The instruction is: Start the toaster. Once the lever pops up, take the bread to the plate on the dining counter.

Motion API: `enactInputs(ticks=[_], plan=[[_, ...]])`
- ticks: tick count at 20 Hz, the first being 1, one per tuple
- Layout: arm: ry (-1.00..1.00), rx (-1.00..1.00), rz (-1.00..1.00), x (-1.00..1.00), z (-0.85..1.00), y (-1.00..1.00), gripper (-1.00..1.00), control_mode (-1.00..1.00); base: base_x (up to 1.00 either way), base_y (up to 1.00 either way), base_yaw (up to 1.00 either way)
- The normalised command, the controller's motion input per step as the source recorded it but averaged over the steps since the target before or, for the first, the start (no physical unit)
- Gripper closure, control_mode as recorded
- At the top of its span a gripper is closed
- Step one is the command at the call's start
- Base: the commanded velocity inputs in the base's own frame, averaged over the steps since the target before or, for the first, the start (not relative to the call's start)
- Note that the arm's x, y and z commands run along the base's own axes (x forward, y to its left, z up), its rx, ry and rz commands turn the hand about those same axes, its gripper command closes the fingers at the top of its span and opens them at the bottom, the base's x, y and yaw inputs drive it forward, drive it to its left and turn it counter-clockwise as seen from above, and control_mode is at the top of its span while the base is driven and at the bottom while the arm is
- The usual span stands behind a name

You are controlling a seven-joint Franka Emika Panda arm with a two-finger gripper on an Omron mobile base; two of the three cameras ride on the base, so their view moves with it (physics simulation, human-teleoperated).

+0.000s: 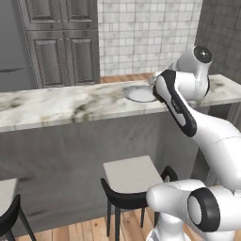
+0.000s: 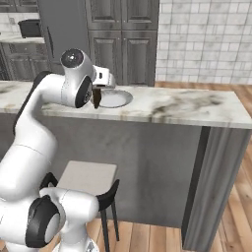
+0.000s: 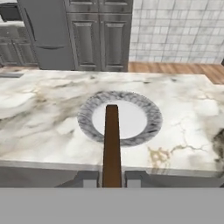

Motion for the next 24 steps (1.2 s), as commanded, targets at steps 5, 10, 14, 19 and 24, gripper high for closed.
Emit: enactInputs(ticks=[5,10,14,19,24], plan=[[0.09,0.00,0.00,0.45,-0.22,0.00,1.00,-1.00,0.00,0.00,0.00],[0.00,0.00,0.00,0.42,-0.12,0.00,1.00,-1.00,0.00,0.00,0.00],[0.00,0.00,0.02,0.40,-0.14,0.00,1.00,-1.00,0.00,0.00,0.00],[0.01,0.01,0.04,0.45,-0.25,0.00,1.00,-1.00,0.00,0.00,0.00],[0.02,0.01,0.04,0.42,-0.14,0.00,1.00,-1.00,0.00,0.00,0.00]])
